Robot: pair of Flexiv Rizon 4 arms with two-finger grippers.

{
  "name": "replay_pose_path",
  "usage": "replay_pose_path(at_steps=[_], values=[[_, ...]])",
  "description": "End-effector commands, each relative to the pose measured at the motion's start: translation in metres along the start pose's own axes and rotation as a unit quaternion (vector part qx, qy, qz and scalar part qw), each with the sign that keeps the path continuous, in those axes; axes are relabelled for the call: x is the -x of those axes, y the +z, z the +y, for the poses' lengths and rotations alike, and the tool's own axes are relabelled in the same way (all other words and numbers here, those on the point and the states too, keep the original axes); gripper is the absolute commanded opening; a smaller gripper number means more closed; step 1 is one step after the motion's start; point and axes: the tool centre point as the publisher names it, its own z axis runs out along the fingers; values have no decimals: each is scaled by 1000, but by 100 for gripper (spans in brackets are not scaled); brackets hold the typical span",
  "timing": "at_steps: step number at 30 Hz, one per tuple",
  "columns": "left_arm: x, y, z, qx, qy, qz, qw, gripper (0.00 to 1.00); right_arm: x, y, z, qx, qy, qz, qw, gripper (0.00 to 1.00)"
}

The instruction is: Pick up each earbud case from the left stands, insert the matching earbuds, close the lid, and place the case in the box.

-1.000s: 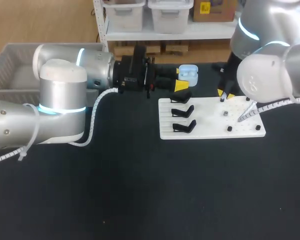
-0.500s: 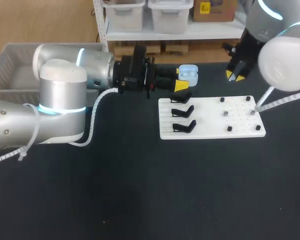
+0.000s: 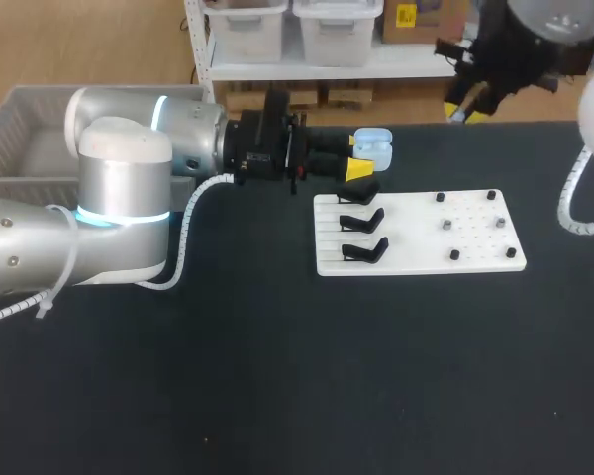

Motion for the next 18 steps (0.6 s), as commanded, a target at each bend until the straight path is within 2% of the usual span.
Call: replay_pose_path(at_steps=[1,7,12,18], values=[[0,0,0,0,0,0,1000,0,-16,-38,18,-7,-28,-11,1000,0],[0,0,0,0,0,0,1000,0,-30,-31,43,-16,-77,1,997,0],[0,0,0,0,0,0,1000,0,-41,-14,54,-22,-104,20,994,0],[0,0,0,0,0,0,1000,0,-50,-8,68,-13,-139,36,990,0]])
